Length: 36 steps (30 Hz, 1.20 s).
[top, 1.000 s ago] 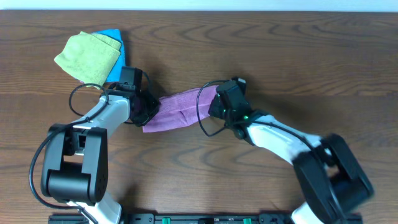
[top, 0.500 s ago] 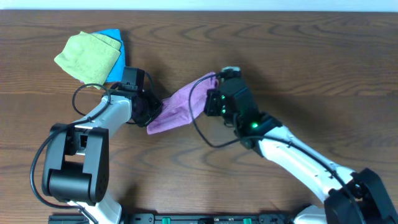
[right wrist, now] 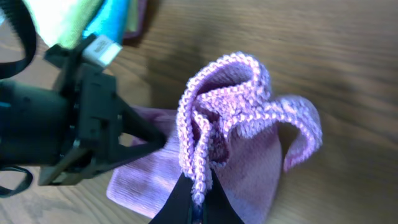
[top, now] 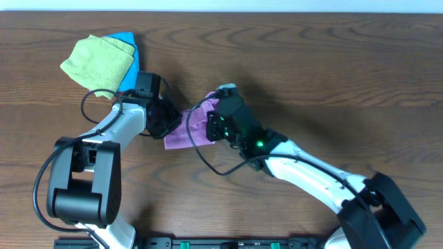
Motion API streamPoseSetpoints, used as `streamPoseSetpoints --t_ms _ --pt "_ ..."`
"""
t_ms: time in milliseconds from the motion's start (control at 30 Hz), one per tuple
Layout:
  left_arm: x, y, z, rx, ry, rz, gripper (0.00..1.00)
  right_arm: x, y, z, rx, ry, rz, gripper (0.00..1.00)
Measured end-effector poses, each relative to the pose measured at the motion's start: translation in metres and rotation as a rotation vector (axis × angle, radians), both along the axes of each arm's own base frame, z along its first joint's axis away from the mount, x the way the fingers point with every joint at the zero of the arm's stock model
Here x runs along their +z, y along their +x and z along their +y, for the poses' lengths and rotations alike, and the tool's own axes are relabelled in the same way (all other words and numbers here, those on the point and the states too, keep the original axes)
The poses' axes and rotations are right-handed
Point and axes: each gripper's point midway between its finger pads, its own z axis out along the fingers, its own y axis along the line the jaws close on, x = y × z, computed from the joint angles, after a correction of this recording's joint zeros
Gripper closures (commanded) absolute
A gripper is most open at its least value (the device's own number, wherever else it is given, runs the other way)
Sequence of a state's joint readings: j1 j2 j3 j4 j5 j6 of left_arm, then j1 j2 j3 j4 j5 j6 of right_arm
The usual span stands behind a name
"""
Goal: Fold the cloth
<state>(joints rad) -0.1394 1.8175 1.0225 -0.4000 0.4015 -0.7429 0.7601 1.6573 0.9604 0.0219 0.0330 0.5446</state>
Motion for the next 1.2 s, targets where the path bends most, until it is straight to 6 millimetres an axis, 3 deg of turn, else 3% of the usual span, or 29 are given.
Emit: streamPoseSetpoints --t_ms 233,500,767,900,1067,1200 --pt "0.025 0.005 0.008 -0.016 0.006 -0.066 0.94 0.003 0.005 0.027 0.075 -0.049 -0.010 0.99" --pt "0.065 0.007 0.063 0.094 0.049 -0.143 0.94 0.000 -0.002 0.033 0.112 -0.069 -0.017 0.99" --pt "0.078 0.001 0.084 0.128 0.072 -0.157 0.94 0.001 -0.006 0.039 0.146 -0.077 -0.037 0.99" --pt "0.081 -0.002 0.093 0.151 0.085 -0.154 0.94 -0.008 -0.009 0.048 0.193 -0.087 -0.010 0.99" --pt "0.086 -0.010 0.121 0.226 0.107 -0.142 0.94 -0.027 -0.015 0.062 0.248 -0.129 0.040 0.99" --pt "0.085 -0.016 0.138 0.268 0.113 -0.124 0.94 -0.021 -0.020 0.078 0.294 -0.121 0.021 0.99"
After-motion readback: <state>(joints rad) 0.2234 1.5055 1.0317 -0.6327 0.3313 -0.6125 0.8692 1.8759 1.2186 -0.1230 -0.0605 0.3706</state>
